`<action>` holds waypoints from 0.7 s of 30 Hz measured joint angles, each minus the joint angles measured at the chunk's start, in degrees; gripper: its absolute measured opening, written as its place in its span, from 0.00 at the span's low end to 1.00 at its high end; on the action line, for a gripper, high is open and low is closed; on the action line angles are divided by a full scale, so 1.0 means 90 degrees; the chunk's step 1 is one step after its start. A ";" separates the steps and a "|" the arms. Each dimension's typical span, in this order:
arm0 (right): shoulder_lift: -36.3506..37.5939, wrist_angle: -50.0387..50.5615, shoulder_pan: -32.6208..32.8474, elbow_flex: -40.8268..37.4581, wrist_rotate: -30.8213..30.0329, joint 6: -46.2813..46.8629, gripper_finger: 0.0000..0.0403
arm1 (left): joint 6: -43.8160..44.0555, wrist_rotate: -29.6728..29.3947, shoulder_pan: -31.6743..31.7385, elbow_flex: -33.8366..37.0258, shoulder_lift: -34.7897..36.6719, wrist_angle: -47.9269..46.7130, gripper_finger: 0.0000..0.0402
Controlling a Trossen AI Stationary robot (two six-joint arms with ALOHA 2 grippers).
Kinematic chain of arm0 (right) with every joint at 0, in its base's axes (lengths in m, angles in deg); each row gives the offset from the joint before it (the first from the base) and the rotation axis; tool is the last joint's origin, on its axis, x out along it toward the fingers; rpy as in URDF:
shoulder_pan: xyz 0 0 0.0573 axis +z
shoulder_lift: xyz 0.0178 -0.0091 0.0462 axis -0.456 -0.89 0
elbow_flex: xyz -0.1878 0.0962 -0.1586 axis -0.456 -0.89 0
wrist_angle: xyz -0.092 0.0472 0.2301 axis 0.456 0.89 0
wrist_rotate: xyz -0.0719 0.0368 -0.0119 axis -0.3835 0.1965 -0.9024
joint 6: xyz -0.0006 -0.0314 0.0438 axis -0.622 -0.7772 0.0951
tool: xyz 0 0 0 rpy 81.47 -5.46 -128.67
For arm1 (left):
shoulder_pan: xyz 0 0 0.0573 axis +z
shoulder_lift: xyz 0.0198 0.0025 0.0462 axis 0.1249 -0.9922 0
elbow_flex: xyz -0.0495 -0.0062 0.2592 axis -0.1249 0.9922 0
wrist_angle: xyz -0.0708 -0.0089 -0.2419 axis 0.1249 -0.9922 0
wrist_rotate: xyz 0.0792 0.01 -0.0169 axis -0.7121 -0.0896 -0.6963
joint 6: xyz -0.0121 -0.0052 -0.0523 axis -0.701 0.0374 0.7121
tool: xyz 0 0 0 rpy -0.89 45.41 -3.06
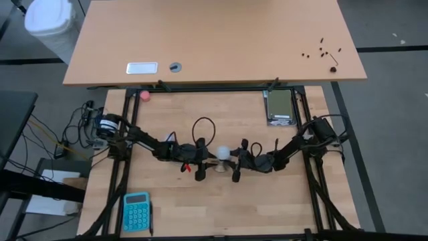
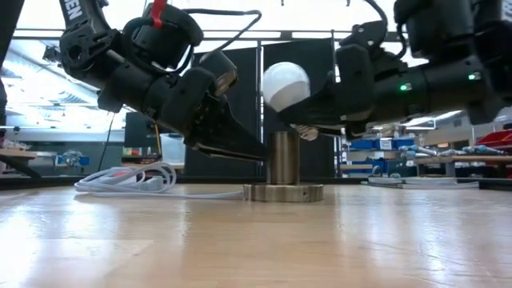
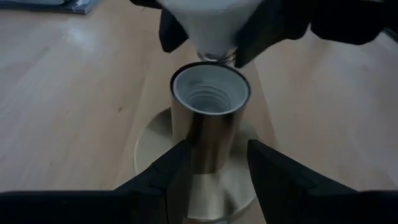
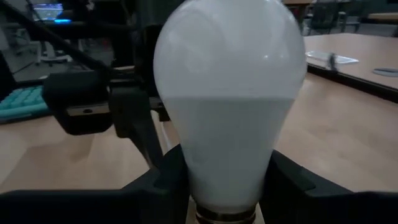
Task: Screw lightbulb
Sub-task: Insert the lightbulb into the lamp holder
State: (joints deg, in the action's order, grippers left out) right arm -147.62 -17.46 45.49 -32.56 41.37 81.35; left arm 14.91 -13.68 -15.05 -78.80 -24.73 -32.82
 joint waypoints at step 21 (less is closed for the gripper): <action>-0.0186 -0.0885 -0.0188 0.0175 0.0652 -0.0579 0.38 | -0.0156 -0.0491 0.0007 0.0005 0.1291 -0.1425 0.41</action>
State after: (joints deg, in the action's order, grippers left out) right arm -149.30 -25.42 43.80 -30.98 47.24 76.14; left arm 13.51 -18.10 -14.99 -78.75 -13.11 -45.64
